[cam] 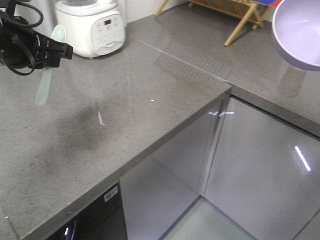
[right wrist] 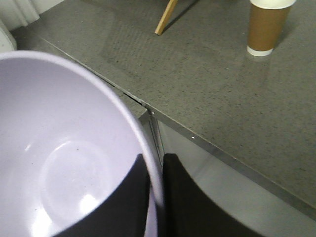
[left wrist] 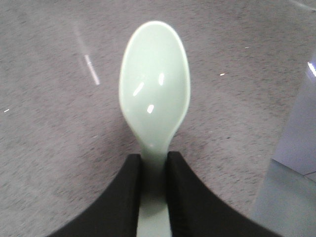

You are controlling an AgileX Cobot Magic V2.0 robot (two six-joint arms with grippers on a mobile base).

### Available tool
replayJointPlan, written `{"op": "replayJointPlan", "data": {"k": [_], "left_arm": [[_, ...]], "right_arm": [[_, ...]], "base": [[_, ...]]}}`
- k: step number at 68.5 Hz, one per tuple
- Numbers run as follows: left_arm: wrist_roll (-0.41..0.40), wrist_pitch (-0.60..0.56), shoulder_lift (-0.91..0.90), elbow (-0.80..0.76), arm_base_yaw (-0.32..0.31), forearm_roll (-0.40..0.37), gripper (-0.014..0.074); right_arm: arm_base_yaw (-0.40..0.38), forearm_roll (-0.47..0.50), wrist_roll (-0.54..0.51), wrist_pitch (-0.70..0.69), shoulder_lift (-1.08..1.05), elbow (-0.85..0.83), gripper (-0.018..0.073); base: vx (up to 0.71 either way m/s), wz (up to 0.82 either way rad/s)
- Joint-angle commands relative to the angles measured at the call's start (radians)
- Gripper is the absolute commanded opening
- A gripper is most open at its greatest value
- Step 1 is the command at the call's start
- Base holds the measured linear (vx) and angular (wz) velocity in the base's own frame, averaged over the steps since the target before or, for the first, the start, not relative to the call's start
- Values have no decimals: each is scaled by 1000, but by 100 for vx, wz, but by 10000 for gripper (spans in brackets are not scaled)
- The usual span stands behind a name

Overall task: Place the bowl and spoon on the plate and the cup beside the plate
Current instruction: 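Drive the base, holding spoon and bowl, to the counter with the blue plate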

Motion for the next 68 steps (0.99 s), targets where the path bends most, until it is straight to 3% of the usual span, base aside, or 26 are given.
{"op": "replayJointPlan", "data": {"k": [1, 68], "left_arm": [[-1, -55, -32, -26, -7, -12, -6], [-1, -55, -32, -26, -7, -12, -6]], "right_arm": [[-6, 5, -6, -70, -24, -32, -6], [-6, 5, -6, -70, -24, -32, -6]], "base": [[0, -36], [0, -41]]}}
